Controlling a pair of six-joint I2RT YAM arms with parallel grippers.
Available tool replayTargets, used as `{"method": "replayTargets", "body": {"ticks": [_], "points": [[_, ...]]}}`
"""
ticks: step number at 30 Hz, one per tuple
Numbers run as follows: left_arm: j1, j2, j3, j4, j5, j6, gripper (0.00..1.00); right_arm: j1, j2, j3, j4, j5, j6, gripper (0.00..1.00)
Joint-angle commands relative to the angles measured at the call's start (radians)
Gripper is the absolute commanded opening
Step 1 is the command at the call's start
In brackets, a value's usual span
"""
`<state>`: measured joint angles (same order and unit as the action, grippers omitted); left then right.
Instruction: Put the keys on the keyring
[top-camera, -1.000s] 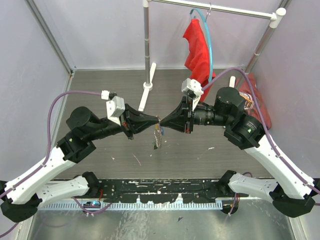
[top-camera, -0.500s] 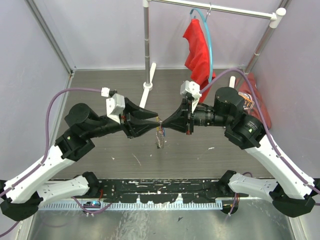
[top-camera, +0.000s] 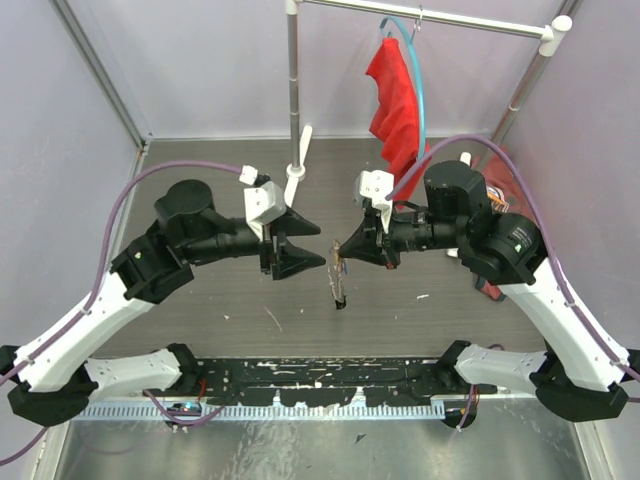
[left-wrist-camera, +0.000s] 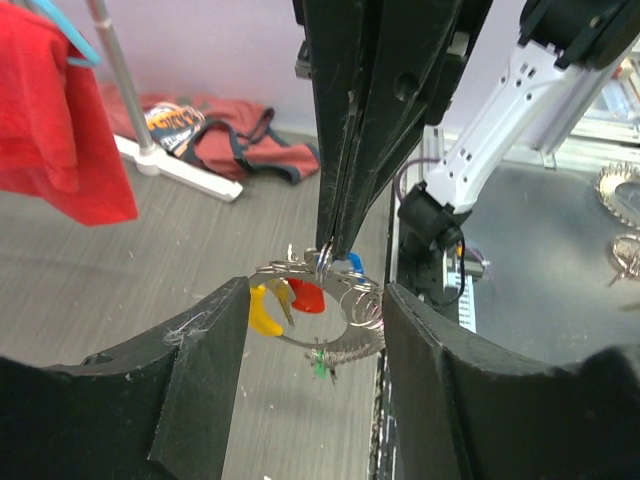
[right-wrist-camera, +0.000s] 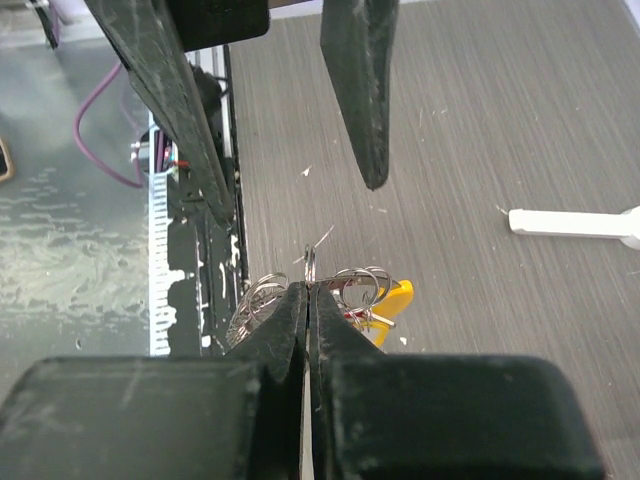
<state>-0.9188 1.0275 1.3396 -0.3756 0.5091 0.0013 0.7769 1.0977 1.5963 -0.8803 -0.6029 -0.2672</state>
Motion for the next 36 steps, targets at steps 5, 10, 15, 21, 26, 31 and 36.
{"method": "replayTargets", "body": {"ticks": [5,10,15,21,26,31,36], "points": [[0.000,0.069,0.066,-0.106,0.083,0.068,0.55,0.000,0.005,0.051,-0.072,-0.009,-0.062,0.01],[0.000,0.107,0.097,-0.132,0.124,0.077,0.51,-0.001,0.008,0.049,-0.078,-0.004,-0.068,0.01],[0.000,0.135,0.117,-0.145,0.146,0.082,0.44,-0.001,0.007,0.050,-0.079,-0.015,-0.074,0.01],[-0.001,0.163,0.125,-0.144,0.170,0.082,0.43,0.000,0.005,0.047,-0.071,-0.021,-0.074,0.01],[0.000,0.177,0.129,-0.149,0.176,0.083,0.39,0.000,0.004,0.045,-0.066,-0.027,-0.074,0.01],[-0.001,0.177,0.131,-0.153,0.174,0.087,0.32,0.000,0.007,0.041,-0.064,-0.029,-0.075,0.01],[0.000,0.181,0.134,-0.162,0.173,0.092,0.28,0.000,0.005,0.033,-0.053,-0.037,-0.072,0.01]]}}
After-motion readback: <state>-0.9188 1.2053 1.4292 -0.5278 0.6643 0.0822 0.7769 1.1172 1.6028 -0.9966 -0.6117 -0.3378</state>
